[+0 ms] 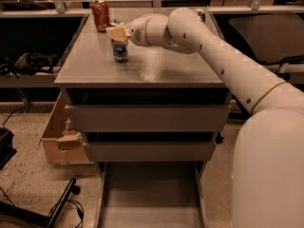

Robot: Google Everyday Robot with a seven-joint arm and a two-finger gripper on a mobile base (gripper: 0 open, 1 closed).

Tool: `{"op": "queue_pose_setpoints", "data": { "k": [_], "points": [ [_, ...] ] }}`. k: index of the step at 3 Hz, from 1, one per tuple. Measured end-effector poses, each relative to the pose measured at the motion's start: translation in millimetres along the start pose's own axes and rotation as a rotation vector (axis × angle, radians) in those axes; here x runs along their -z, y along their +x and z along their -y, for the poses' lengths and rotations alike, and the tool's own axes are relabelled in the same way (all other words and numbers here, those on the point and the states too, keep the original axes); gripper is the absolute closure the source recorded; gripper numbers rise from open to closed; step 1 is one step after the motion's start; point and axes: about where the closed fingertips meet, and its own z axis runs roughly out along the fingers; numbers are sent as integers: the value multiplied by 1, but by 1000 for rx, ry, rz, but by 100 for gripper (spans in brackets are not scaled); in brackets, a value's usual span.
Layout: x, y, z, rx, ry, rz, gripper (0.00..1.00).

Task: Pick redbull can from bottom drawer and place on counter

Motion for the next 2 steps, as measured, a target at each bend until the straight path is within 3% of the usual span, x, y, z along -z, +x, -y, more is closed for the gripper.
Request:
{"op": "queue_pose_setpoints", "data": {
  "k": [2],
  "points": [
    [0, 0, 0, 0, 0, 0, 36]
  ]
}}
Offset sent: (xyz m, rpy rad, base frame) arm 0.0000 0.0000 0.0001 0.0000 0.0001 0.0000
